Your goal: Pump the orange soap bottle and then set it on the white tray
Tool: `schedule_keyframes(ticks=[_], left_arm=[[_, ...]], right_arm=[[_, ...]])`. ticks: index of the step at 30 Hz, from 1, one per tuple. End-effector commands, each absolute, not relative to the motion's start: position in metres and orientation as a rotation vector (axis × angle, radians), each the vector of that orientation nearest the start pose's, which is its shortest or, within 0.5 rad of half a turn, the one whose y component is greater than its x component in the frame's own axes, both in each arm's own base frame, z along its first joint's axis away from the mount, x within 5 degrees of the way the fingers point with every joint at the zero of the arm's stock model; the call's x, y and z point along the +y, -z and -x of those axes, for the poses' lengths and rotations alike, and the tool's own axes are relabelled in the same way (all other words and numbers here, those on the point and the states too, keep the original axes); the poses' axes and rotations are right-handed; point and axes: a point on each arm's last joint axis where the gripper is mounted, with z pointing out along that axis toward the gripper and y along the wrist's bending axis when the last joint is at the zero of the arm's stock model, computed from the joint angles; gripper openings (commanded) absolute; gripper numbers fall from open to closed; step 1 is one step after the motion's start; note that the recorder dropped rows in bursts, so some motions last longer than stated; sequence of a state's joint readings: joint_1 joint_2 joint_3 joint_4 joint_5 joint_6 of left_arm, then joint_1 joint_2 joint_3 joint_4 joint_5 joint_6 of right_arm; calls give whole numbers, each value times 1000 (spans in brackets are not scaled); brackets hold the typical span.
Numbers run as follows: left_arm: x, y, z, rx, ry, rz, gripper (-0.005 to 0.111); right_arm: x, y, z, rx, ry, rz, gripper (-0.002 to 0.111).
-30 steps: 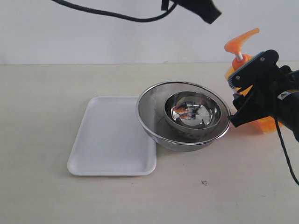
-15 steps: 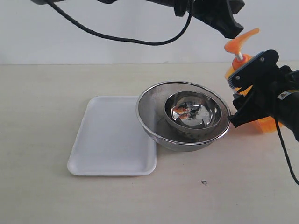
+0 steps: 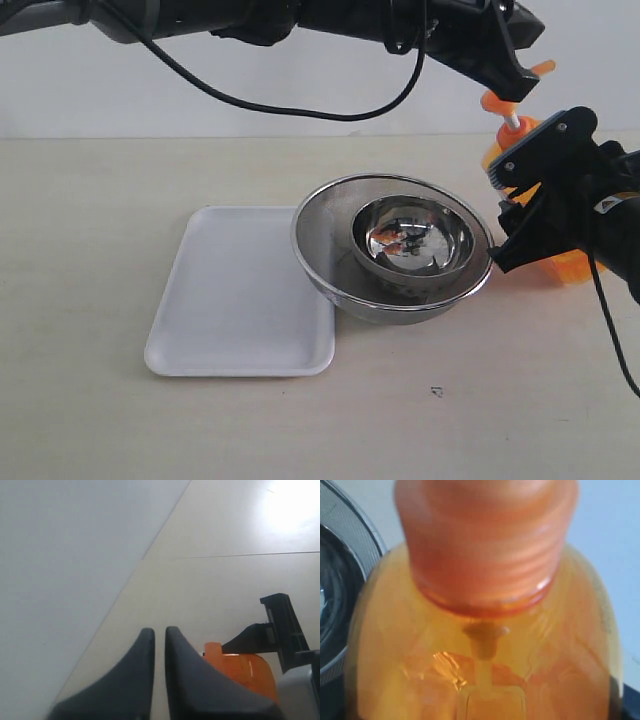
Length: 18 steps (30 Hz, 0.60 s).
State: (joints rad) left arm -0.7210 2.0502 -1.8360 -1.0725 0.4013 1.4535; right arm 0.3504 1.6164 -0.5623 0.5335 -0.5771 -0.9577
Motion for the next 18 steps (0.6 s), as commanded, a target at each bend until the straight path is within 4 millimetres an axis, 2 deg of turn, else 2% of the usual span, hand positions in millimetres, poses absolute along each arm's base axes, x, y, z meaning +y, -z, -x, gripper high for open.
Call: schedule_keyframes(ticks=[1,12,18], left_arm=[[-353,-323,-350,1436,575,-1216,5],[-354,-322,-348,1423,590,-1245,5],[-357,-310,-353,1452,581,-1241,5]], right_arm=[[76,-150,-271,2094,280,660,0],[76,-149,-271,2095,279,661,0],[76,-149,-271,2095,279,661,0]])
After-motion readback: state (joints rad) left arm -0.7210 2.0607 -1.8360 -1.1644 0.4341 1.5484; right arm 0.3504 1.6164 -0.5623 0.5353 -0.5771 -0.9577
